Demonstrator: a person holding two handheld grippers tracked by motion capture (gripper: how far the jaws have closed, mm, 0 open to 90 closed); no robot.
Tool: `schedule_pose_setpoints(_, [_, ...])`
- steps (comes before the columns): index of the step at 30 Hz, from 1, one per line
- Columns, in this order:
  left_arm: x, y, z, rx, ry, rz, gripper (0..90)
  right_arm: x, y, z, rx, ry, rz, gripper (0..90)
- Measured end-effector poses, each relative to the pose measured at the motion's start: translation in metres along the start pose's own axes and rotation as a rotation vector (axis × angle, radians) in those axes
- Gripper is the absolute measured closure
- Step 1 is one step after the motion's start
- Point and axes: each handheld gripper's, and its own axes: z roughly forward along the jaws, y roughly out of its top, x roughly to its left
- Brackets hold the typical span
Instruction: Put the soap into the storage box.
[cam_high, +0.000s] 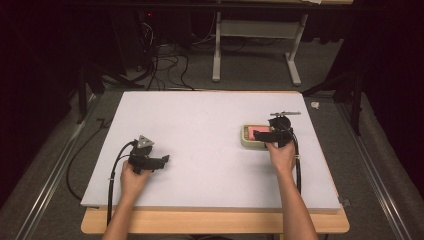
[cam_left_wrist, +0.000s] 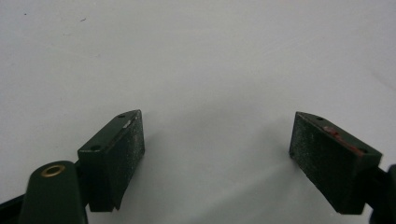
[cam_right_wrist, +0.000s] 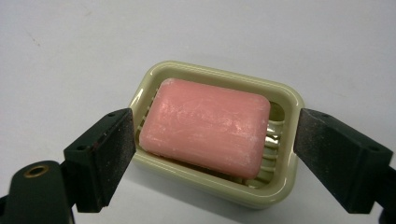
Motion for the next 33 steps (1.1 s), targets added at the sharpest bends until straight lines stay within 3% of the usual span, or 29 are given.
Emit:
schedule_pose_setpoints(6, [0.000, 0.000, 0.000, 0.000, 0.001, 0.000, 18.5, 0.003, -0.001, -0.008, -0.009, -0.013, -0.026, 15.2])
schedule_pose_setpoints(15, [0.000, 0.000, 0.000, 0.000, 0.001, 0.001, 18.5, 0.003, -0.005, -0.025, -0.075, 0.000, -0.041, 17.9])
schedule_pose_setpoints(33, [0.000, 0.000, 0.000, 0.001, 0.004, 0.002, 18.5, -0.003, -0.021, -0.042, -0.104, 0.019, -0.040, 18.9])
